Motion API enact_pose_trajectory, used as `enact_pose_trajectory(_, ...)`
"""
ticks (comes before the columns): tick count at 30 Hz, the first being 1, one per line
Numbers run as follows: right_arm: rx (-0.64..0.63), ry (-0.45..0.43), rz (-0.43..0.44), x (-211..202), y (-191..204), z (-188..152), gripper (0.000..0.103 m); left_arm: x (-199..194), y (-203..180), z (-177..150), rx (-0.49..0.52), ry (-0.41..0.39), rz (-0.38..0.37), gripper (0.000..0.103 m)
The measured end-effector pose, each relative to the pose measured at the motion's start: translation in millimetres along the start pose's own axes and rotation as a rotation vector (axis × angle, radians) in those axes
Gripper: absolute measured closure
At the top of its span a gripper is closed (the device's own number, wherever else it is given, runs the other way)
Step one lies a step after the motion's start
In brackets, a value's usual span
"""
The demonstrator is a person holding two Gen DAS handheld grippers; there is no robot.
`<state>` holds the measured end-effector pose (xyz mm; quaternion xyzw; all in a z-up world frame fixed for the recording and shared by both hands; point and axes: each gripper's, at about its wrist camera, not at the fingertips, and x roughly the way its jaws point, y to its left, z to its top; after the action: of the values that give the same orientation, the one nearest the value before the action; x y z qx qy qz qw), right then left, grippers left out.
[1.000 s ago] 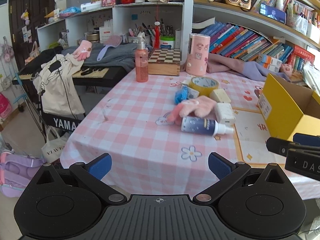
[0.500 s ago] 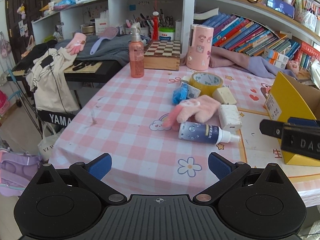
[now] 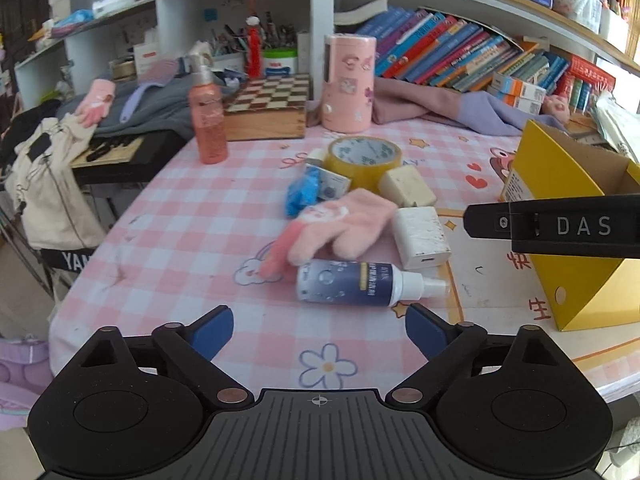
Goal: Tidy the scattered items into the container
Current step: 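Move the right gripper toward the white charger plug and close on it, then grasp the blue-and-white spray bottle upright with the left gripper while the right gripper holds the charger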
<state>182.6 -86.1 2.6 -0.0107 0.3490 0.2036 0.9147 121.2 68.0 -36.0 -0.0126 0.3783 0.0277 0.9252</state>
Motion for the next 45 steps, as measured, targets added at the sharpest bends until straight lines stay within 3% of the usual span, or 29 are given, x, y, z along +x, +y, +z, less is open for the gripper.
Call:
enact_pose_trajectory(6,-0.007,0.056,0.028,17,0,7,0.039,14,0,7,-0.017,0.024,-0.008,0.012)
enact_pose_trajectory(15,-0.005,0.149,-0.022,68,4,17,0.039,14,18,9,-0.064,0.041,0.037,0.012)
enact_pose_trajectory(23,-0.008,0.225,-0.022,108,9,21,0.041,15,26,11,-0.088,0.048,0.026,0.012)
enact_pose_trajectory(25,-0.012,0.243,-0.021,114,10,20,0.044,16,25,12,-0.086,0.044,0.014,0.012)
enact_pose_trajectory(29,-0.003,0.268,-0.048,123,8,18,0.059,19,22,15,-0.077,0.043,-0.008,0.012)
enact_pose_trajectory(38,0.025,0.246,-0.052,109,-3,23,0.061,29,19,19,-0.104,0.060,-0.041,0.013)
enact_pose_trajectory(45,0.012,0.106,-0.049,74,-7,41,0.061,39,35,21,-0.302,0.084,-0.071,0.018)
